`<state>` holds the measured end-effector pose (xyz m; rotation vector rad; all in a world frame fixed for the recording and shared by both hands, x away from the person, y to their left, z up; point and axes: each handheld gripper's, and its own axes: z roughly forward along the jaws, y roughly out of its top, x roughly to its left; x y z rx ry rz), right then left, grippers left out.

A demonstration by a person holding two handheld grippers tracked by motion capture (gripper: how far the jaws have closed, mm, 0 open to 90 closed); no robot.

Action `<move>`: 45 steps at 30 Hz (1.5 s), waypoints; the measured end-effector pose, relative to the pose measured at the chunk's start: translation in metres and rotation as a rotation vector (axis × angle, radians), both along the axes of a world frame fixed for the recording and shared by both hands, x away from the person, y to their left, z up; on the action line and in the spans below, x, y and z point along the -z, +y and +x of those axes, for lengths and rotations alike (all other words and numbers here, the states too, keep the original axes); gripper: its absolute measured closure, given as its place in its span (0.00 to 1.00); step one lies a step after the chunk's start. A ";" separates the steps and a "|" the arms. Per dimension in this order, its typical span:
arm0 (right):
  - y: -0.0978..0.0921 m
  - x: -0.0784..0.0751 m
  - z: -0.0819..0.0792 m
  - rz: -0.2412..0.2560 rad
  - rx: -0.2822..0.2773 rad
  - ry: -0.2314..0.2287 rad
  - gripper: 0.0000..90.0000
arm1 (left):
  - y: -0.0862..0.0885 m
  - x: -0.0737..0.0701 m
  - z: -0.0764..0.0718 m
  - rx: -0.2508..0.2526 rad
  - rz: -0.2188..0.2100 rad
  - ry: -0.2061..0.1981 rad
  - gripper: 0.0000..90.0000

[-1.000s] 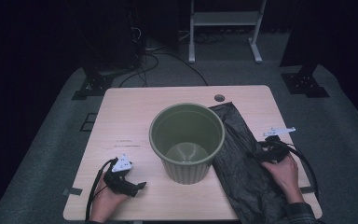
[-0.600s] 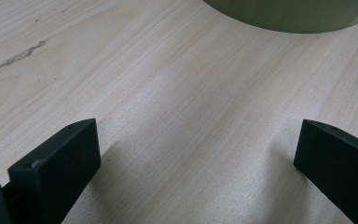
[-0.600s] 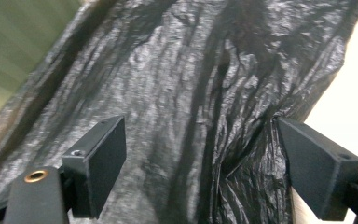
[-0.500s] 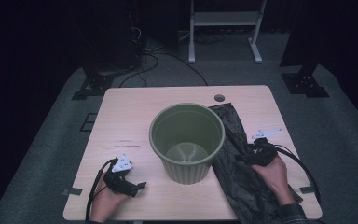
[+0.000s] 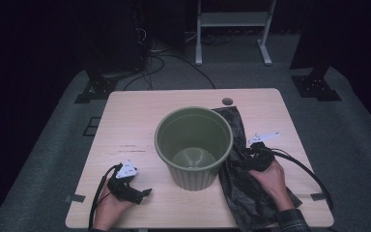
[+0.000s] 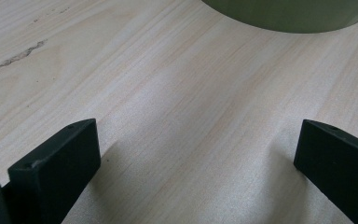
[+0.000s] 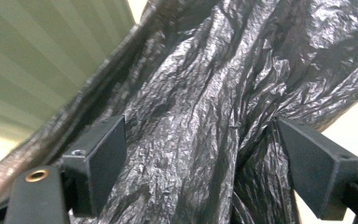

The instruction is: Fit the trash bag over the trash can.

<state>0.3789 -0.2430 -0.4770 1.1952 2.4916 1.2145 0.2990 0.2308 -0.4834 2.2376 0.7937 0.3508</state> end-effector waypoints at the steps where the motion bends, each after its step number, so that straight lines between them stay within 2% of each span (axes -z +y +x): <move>1: 0.002 0.000 0.000 0.006 -0.002 0.000 0.19 | 0.000 0.000 0.000 0.000 0.000 0.000 0.00; 3: 0.006 -0.001 0.001 0.028 -0.008 0.000 0.19 | 0.000 0.000 0.000 0.001 -0.001 0.000 0.00; 9: 0.016 -0.004 0.002 0.042 -0.007 -0.015 0.18 | 0.000 0.000 0.000 0.001 -0.001 0.000 0.00; 12: 0.019 -0.006 0.002 0.074 0.002 -0.019 0.18 | 0.000 0.000 0.000 0.001 -0.001 0.000 0.00; 21: 0.033 -0.002 0.005 0.055 0.005 -0.022 0.18 | 0.000 0.000 0.000 0.002 -0.001 0.000 0.00; 25: 0.038 0.003 0.005 -0.003 0.011 -0.033 0.19 | 0.000 0.000 0.000 0.003 -0.002 0.000 0.00; 28: 0.042 0.004 0.002 -0.037 0.006 -0.060 0.24 | 0.000 0.000 0.000 0.004 -0.001 0.000 0.00; 34: 0.047 0.004 -0.005 -0.139 0.003 -0.143 0.35 | 0.000 0.000 0.000 0.004 -0.002 0.000 0.00; 38: 0.047 0.003 -0.007 -0.141 -0.002 -0.145 0.48 | -0.001 0.000 0.000 0.004 -0.001 0.000 0.00; 45: 0.044 0.000 -0.008 -0.138 -0.035 -0.139 0.80 | -0.001 0.000 0.000 0.004 -0.001 0.000 0.00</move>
